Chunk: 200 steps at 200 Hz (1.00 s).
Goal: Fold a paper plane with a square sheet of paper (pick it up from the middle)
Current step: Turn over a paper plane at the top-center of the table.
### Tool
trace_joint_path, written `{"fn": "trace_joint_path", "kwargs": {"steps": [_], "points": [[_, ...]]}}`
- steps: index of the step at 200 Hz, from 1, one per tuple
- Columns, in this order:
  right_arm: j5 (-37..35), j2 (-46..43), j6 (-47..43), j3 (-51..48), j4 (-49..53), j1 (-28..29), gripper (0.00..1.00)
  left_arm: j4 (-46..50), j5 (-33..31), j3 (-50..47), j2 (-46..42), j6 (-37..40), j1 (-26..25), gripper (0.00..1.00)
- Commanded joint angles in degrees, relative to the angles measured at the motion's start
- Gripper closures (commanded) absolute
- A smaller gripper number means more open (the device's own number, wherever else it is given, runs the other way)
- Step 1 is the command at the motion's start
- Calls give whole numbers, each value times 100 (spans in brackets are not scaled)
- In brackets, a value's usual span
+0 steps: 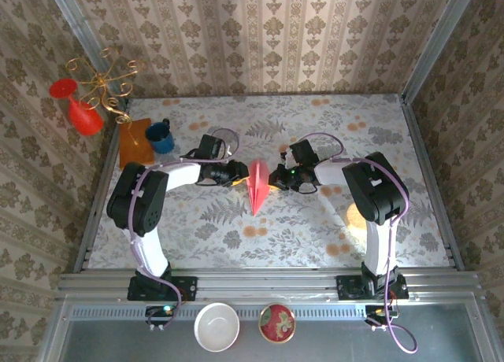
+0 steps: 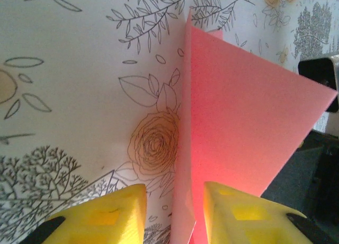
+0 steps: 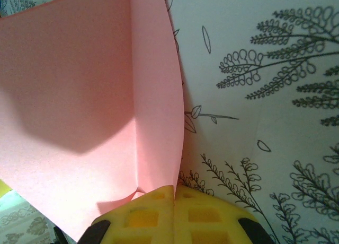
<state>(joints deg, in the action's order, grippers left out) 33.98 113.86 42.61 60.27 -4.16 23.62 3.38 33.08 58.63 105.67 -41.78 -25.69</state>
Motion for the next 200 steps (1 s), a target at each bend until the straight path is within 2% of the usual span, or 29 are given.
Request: {"fn": "trace_joint_path", "kwargs": {"steps": [1, 30, 77, 118, 163, 200], "points": [[78, 94, 19, 28, 52, -30, 96, 286, 199, 252, 150, 229, 3, 71], [66, 16, 36, 66, 73, -41, 97, 412, 119, 339, 141, 293, 3, 82], [-121, -478, 128, -163, -69, -237, 99, 280, -408, 22, -276, 120, 9, 96], [-226, -577, 192, -305, -87, -340, 99, -140, -692, -408, -516, -230, 38, 97], [-208, -329, 262, -305, -72, -331, 98, -337, -630, -467, -306, -375, -5, 97], [-257, -459, 71, -120, 352, -331, 86, -316, -542, -357, -189, -324, -1, 97]]}}
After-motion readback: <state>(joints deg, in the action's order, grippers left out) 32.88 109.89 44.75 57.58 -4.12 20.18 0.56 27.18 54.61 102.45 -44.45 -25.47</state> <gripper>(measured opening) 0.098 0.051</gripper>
